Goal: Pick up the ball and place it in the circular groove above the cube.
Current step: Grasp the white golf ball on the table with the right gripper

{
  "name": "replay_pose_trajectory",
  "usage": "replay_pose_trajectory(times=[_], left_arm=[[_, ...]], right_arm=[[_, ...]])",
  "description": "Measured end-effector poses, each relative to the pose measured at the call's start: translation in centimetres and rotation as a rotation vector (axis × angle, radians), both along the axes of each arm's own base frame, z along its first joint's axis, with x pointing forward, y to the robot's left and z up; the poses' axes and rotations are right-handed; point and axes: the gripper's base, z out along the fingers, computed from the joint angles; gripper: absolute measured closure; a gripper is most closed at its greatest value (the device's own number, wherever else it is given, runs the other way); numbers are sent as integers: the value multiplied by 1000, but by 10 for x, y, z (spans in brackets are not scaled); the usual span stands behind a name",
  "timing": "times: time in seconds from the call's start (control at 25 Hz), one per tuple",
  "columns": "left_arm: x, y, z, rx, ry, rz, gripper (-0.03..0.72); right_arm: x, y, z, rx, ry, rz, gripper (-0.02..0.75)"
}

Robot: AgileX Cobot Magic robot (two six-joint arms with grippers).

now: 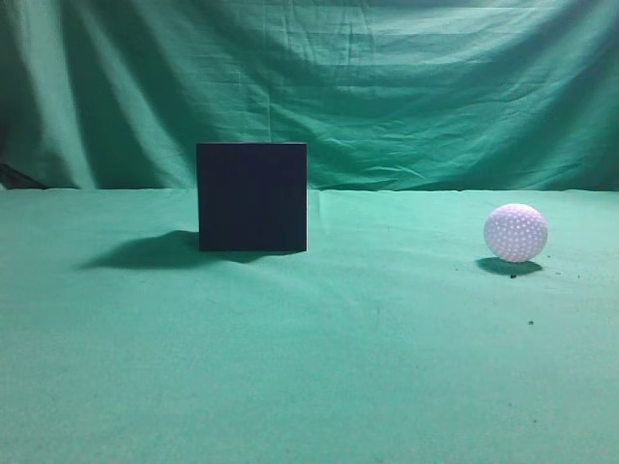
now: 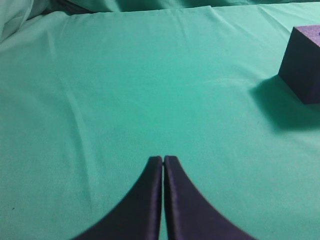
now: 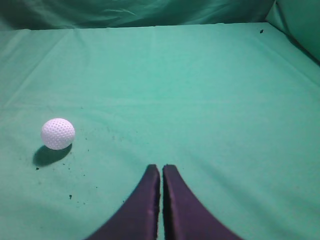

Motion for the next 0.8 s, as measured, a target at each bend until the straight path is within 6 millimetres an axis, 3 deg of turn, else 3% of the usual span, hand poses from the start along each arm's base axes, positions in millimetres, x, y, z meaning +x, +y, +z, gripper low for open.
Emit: replay_pose_trajectory(times=[0.2,0.52,0.68,0.8], left_arm=[[0,0,0,0,0,0,688],[0,0,0,0,0,0,688],[0,0,0,0,0,0,688],[0,0,0,0,0,0,688]], right_arm=[[2,-1,4,-39,-56,-2,738],[1,-1,55,101,-604,-9,738],[-2,0,87,114,-510,-6,738],[6,2,110,202,-313,-9,738]])
